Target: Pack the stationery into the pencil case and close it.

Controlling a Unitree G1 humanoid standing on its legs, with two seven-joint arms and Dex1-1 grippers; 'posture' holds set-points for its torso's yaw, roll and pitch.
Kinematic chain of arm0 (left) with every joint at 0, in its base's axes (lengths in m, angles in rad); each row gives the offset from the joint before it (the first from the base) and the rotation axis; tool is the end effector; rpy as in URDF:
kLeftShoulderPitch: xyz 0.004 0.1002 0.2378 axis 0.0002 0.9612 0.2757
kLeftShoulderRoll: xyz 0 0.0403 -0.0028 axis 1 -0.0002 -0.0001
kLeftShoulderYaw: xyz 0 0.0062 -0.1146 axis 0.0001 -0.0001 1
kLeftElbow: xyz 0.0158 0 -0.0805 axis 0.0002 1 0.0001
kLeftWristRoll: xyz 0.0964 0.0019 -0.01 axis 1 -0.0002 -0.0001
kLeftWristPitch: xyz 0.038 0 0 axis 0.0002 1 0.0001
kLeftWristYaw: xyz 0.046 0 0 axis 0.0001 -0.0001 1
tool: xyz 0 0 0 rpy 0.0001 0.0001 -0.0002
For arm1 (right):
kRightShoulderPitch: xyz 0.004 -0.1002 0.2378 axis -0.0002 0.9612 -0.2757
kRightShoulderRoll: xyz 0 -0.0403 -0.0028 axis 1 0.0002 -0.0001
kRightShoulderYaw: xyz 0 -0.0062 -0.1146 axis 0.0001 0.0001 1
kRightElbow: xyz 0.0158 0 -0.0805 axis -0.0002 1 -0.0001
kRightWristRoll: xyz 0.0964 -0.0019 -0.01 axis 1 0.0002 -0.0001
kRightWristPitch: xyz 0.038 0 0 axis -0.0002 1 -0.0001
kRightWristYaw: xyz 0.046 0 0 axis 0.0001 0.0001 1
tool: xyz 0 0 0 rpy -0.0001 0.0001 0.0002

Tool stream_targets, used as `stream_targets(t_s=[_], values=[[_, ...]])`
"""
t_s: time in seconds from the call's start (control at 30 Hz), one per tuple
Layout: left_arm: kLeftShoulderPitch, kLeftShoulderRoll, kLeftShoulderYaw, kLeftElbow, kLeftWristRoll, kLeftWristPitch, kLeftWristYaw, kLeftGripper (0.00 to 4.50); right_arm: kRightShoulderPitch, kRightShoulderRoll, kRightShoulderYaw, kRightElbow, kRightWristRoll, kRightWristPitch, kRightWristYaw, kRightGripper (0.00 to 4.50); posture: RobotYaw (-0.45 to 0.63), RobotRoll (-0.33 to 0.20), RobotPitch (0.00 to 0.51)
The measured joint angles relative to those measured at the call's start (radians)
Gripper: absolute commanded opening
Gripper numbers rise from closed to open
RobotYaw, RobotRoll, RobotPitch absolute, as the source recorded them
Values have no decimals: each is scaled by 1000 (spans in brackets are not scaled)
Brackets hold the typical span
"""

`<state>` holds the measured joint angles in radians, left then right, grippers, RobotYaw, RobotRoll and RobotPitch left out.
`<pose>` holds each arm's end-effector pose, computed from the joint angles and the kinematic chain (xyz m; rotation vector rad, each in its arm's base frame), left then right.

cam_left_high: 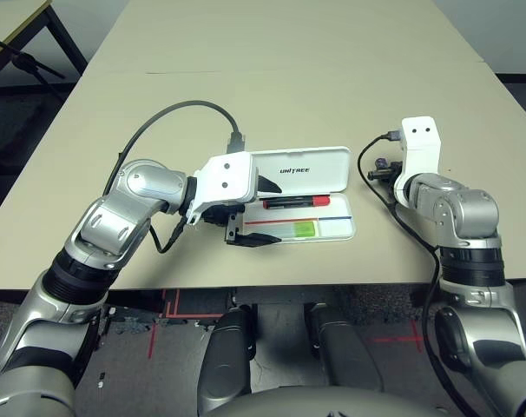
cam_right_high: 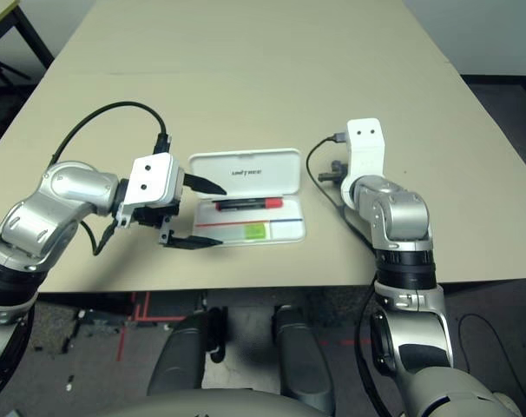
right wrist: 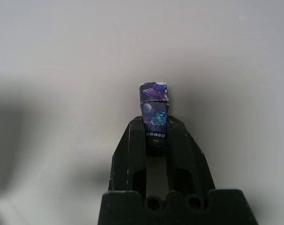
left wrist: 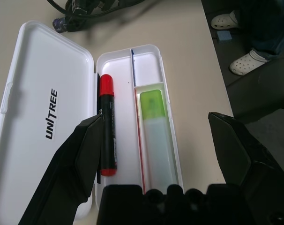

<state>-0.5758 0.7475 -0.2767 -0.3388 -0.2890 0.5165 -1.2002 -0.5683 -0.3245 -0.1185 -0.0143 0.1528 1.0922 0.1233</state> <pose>0.2580 0.1815 0.2024 0.6720 0.1495 -1.4522 0.2861 -0.2026 0.1389 -0.0835 0.4979 0.0517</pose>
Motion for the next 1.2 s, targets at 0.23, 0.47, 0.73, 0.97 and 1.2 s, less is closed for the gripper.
stream_targets(t_s=[0.23, 0.47, 0.73, 0.97, 1.2], values=[[1, 3, 0, -2, 0, 3, 0, 4500, 7, -139, 64, 0, 17, -49, 166, 307, 0, 0, 197], [1, 7, -2, 1, 0, 0, -4, 4500, 16, -443, 122, 68, 36, -337, 559, 306, -11, 0, 198], [0, 6, -12, 2, 2, -7, -7, 4500, 38, -596, 138, 259, 102, -630, 1032, 306, -13, 0, 199], [0, 7, -15, 2, 2, -12, -7, 4500, 16, -633, 141, 356, 124, -736, 1279, 306, -2, 0, 200], [1, 14, -15, 2, 2, -12, -7, 4500, -18, -640, 153, 358, 121, -752, 1386, 306, 4, 0, 195]])
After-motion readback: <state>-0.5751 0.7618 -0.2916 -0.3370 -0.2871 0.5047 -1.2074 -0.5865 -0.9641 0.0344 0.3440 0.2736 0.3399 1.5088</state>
